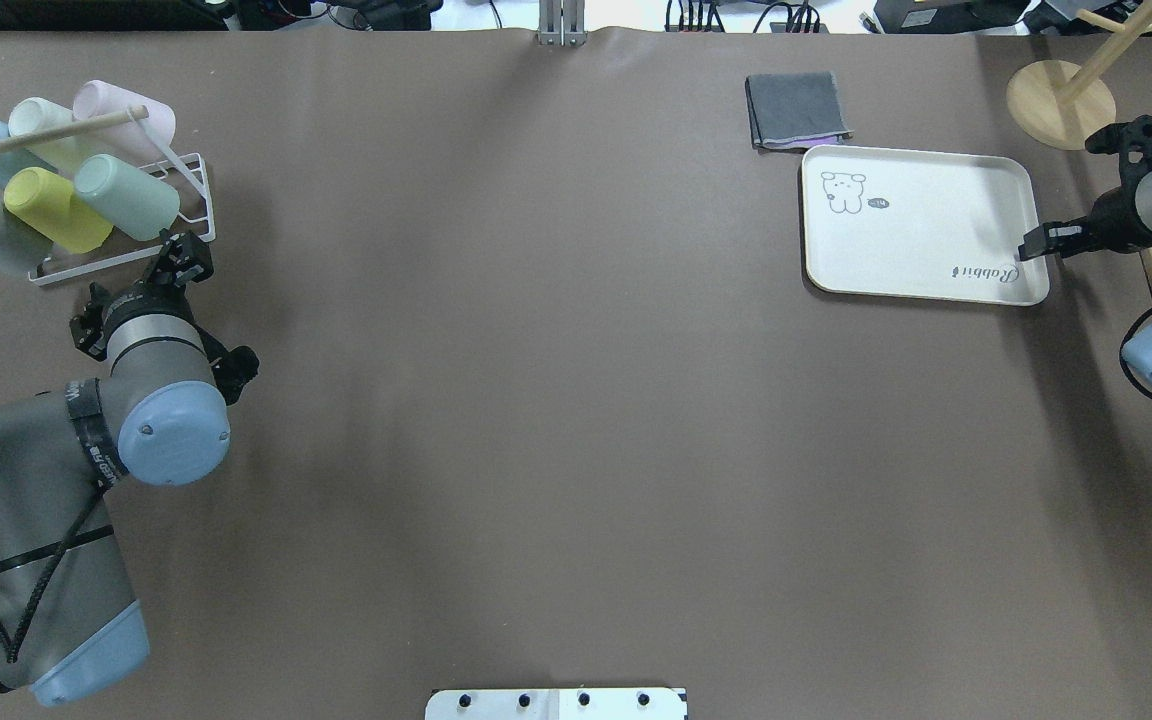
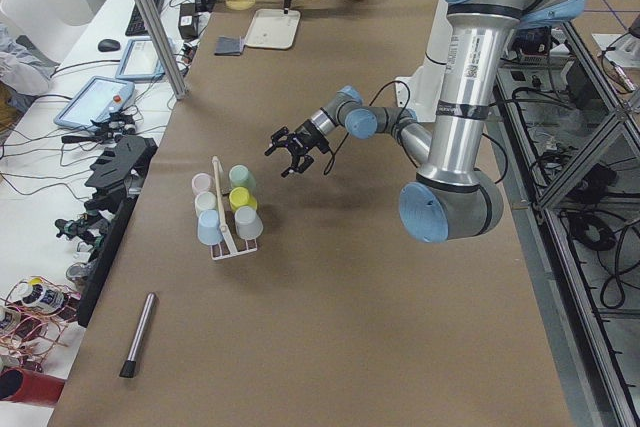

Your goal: Pick up and place green cup on tray

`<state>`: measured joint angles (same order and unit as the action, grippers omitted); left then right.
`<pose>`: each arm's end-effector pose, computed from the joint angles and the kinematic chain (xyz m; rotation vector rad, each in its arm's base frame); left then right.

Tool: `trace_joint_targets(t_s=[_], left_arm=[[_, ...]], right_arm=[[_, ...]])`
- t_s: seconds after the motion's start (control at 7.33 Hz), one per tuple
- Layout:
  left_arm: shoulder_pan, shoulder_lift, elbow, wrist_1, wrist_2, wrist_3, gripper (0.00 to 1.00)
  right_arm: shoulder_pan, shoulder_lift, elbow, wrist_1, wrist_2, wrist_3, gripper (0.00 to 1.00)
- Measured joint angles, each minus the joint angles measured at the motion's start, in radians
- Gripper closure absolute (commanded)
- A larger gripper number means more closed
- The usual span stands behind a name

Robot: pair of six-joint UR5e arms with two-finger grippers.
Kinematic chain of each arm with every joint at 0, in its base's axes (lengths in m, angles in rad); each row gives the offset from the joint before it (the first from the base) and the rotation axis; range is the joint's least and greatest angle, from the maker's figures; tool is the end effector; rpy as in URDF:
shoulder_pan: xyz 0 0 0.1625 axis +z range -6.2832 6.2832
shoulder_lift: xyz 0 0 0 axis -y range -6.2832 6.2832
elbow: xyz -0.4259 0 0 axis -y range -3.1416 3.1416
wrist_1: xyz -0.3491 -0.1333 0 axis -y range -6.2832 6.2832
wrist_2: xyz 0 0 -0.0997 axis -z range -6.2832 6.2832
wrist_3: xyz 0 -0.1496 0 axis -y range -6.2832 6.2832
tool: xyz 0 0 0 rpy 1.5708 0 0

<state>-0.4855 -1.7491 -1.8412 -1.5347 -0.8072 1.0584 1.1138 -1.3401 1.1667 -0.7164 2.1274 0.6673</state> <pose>0.3536 -0.4543 0.4892 0.4712 -0.8751 1.8392 -0.2155 -0.5612 0.6733 0.2756 -0.8045 0.0080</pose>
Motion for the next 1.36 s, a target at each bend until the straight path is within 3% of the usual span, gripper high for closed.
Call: trace_joint_targets(t_s=[0.55,0.95,1.36], left_arm=[[-0.007,0.009,0.091,-0.19,0.033,0.067,0.03],[-0.03,0.004,0.175,-0.385,0.041,0.161,0.03],[-0.071,0.003,0.193,-0.43,0.042,0.185,0.03]], right_arm=[[0.0,0.001,-0.001,0.0,0.0,0.0,0.66],[0.0,0.001,0.0,0.0,0.003,0.0,0.96],[0.002,-0.001,0.004,0.004,0.012,0.0,1.0]])
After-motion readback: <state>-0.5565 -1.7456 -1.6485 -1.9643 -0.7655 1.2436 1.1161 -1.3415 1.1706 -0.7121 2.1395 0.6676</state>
